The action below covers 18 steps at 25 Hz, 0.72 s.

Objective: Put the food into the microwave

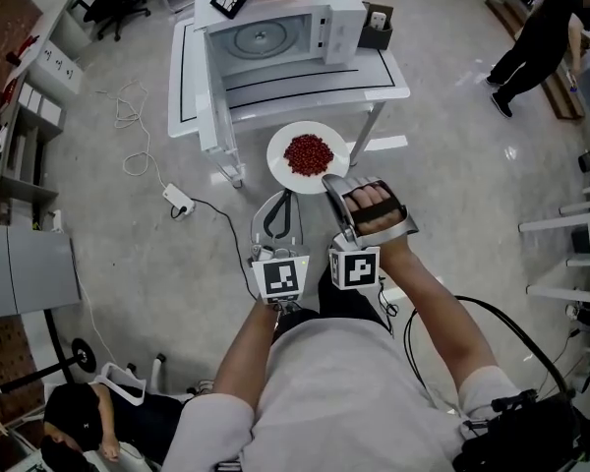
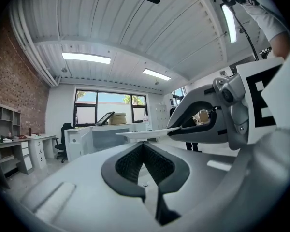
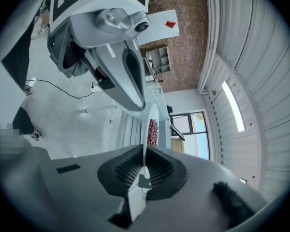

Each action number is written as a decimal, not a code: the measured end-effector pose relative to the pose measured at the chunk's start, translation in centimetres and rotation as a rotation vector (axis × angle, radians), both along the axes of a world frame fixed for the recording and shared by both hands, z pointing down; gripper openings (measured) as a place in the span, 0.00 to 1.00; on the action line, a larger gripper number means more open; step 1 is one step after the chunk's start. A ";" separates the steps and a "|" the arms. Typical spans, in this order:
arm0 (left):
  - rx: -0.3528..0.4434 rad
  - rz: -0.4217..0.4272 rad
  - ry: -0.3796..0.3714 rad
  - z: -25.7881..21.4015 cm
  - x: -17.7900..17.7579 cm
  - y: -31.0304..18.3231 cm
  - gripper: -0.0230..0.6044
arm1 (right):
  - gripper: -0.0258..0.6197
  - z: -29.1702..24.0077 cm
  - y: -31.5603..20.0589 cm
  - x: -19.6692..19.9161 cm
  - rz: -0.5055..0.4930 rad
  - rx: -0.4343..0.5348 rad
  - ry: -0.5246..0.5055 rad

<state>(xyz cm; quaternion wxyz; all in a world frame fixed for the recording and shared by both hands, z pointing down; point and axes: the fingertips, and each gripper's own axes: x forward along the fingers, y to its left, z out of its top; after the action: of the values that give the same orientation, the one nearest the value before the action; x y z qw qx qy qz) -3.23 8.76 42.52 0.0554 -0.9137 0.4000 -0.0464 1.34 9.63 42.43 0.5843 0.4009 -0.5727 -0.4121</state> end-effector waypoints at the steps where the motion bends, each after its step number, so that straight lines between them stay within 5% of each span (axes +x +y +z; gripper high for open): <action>1: -0.005 -0.008 -0.001 0.1 0.6 -0.9 0.05 | 0.07 0.1 -0.8 0.6 -0.007 -0.004 -0.003; 9: -0.013 -0.089 -0.019 0.9 6.1 -8.0 0.05 | 0.07 1.2 -7.9 6.0 -0.066 -0.031 -0.028; 18: -0.037 -0.221 -0.015 1.5 8.3 -14.0 0.05 | 0.07 1.6 -14.3 9.1 -0.157 -0.032 -0.042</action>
<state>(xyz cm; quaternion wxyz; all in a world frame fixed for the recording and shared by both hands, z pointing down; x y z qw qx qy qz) 5.07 -5.22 44.01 0.0359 -0.8646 0.4968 -0.0664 10.45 -4.63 44.08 0.5445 0.3539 -0.6209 -0.4390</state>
